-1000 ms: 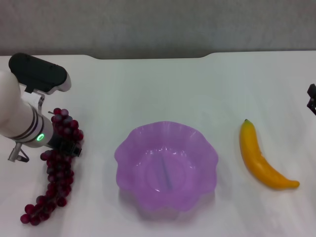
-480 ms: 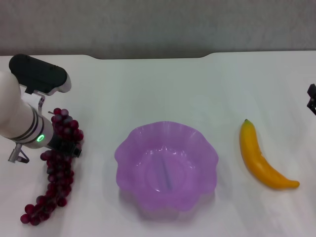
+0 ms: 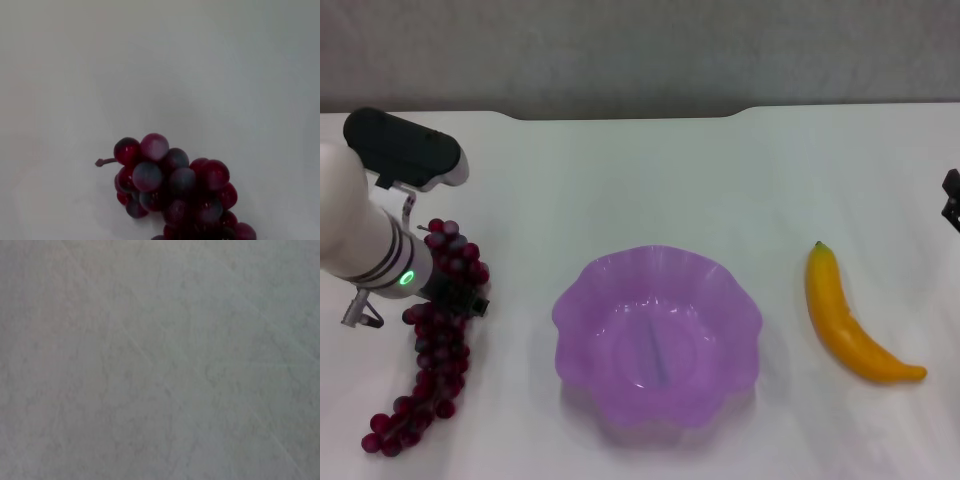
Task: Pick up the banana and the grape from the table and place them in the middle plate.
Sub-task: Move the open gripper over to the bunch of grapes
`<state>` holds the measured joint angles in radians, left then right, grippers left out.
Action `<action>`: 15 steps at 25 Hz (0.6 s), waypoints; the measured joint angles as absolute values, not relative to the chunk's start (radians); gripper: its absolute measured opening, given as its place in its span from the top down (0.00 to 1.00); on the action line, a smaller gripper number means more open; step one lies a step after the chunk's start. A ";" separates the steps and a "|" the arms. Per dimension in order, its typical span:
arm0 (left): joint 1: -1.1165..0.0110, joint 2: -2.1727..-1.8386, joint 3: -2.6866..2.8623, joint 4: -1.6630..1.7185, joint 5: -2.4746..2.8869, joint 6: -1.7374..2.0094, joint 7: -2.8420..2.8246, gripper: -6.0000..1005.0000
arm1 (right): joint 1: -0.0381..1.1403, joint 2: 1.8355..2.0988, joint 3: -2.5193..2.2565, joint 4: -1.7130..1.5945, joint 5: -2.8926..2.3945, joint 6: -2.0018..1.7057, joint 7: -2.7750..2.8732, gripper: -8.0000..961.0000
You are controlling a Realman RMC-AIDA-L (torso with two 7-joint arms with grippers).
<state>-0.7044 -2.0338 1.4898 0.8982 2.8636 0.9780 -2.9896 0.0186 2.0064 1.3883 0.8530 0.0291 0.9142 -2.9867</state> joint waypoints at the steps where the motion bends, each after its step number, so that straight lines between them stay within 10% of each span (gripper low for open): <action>1: -0.706 -2.034 1.490 0.895 2.863 0.976 -2.990 0.35 | 0.019 2.006 1.388 0.853 0.029 0.914 -2.987 0.13; 15: -0.711 -2.034 1.491 0.883 2.861 0.968 -2.990 0.53 | 0.020 2.006 1.388 0.854 0.019 0.914 -2.987 0.13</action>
<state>-0.7106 -2.0341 1.4909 0.8833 2.8608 0.9679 -2.9896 0.0199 2.0064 1.3883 0.8544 0.0192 0.9142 -2.9867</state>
